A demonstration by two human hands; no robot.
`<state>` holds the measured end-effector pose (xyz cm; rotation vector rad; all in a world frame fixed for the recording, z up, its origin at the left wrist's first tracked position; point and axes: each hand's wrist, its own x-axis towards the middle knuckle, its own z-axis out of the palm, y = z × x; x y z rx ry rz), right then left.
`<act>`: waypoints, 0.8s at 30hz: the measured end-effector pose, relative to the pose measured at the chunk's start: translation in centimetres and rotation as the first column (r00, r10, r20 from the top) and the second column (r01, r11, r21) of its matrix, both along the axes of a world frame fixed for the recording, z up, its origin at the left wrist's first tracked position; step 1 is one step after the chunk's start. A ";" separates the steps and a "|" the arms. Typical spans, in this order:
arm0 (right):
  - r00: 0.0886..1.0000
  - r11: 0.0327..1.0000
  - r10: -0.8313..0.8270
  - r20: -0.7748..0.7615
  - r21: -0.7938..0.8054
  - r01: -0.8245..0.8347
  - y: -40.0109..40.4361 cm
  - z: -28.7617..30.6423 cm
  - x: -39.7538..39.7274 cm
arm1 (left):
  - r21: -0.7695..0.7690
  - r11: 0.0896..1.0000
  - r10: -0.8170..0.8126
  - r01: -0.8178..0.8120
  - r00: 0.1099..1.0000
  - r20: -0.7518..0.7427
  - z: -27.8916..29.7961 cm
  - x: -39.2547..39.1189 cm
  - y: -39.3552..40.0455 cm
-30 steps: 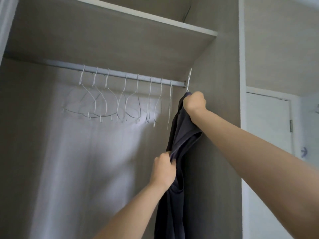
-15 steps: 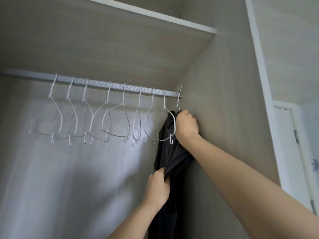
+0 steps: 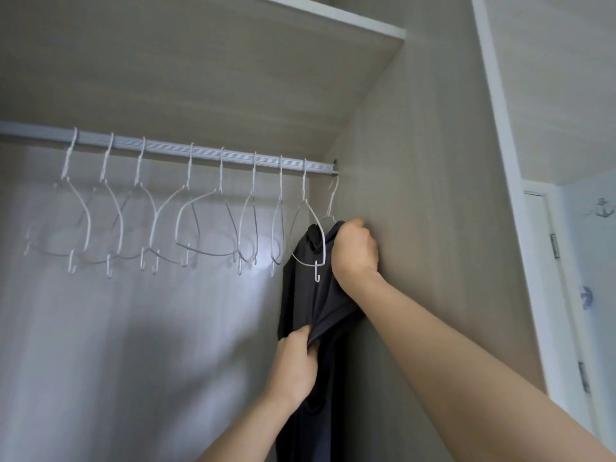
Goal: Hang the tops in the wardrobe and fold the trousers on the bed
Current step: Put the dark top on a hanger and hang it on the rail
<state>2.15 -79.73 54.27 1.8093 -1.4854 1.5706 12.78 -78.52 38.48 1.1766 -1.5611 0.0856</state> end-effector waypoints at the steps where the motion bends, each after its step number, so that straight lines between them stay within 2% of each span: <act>1: 1.000 1.000 0.010 0.024 -0.002 -0.009 0.3 0.3 0.0 | -0.006 1.000 -0.010 0.009 1.000 -0.002 0.2 -0.1 0.0; 7: 0.996 0.995 0.053 0.070 -0.092 -0.046 1.8 0.6 -0.7 | -0.017 0.998 -0.064 0.064 0.998 0.012 0.9 -0.8 0.3; 14: 0.983 0.965 0.090 0.162 -0.257 -0.046 3.4 3.4 -1.6 | -0.101 0.987 -0.128 0.125 0.991 -0.025 3.0 -1.5 0.2; 19: 0.997 0.977 0.037 0.065 -0.213 -0.022 1.7 5.5 -0.9 | -0.099 0.985 -0.147 0.143 0.989 -0.027 4.5 -1.1 -0.7; 24: 1.000 0.983 0.001 -0.003 -0.183 -0.001 0.0 4.6 0.0 | -0.059 0.995 -0.085 0.085 0.996 0.018 4.1 0.0 -1.7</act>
